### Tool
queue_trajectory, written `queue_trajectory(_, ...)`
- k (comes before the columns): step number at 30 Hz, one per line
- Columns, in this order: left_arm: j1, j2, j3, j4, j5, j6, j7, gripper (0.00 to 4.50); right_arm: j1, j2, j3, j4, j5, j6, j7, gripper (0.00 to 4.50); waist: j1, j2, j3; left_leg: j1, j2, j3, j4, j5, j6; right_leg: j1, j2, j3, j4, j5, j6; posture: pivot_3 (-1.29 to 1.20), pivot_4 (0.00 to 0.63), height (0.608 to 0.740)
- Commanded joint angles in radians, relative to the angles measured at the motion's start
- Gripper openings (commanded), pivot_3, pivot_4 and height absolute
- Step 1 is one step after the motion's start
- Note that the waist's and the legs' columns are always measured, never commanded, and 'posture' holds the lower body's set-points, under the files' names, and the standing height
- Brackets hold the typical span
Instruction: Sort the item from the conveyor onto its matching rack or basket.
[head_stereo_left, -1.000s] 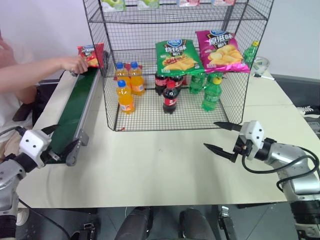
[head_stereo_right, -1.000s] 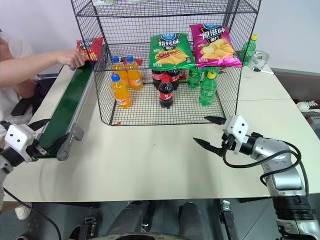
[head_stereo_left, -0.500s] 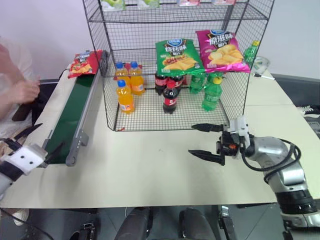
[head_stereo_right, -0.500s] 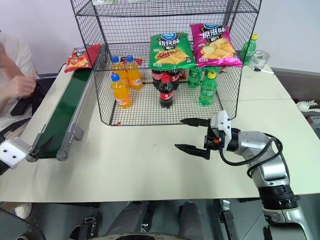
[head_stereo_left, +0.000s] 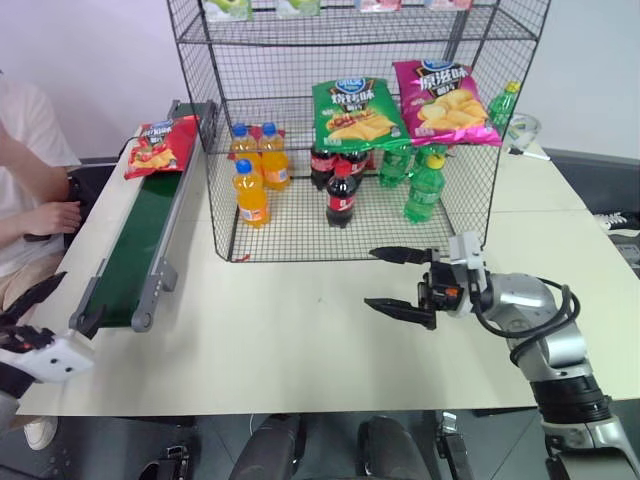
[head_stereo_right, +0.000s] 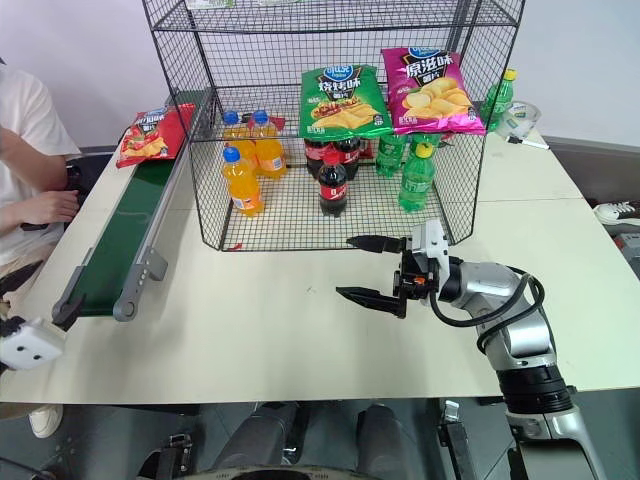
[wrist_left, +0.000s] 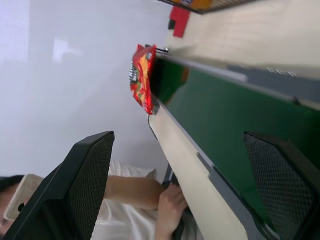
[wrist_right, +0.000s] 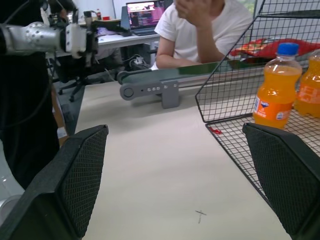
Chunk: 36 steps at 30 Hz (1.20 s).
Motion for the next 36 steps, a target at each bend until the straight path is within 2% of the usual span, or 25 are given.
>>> queue_trajectory(1, 0.037, 0.010, 0.024, 0.004, 0.063, 0.001, 0.096, 4.27, -0.002, 0.012, -0.027, -0.012, 0.003, -0.027, -0.014, 4.50, 0.000, 0.000, 0.000, 0.000, 0.000, 0.000, 0.000, 0.000, 0.000, 0.000, 0.000, 0.000, 0.000, 0.000, 0.000, 0.00, 0.150, 0.740)
queue_trajectory(10, 0.160, -0.010, 0.000, -0.001, 0.200, 0.009, 0.284, 4.27, -0.009, 0.008, -0.025, 0.004, -0.010, -0.043, -0.021, 4.50, -0.001, 0.000, 0.000, 0.000, 0.000, 0.000, 0.000, 0.000, 0.000, 0.000, 0.000, 0.000, 0.000, 0.000, 0.000, 0.00, 0.150, 0.740)
queue_trajectory(36, 0.129, 0.015, -0.089, 0.018, 0.099, 0.062, 0.286, 4.27, 0.000, 0.030, -0.007, 0.004, -0.049, -0.081, -0.029, 4.50, -0.001, 0.000, 0.000, 0.000, 0.000, 0.000, 0.001, 0.000, 0.000, 0.000, 0.001, -0.001, 0.001, 0.000, 0.001, 0.00, 0.150, 0.740)
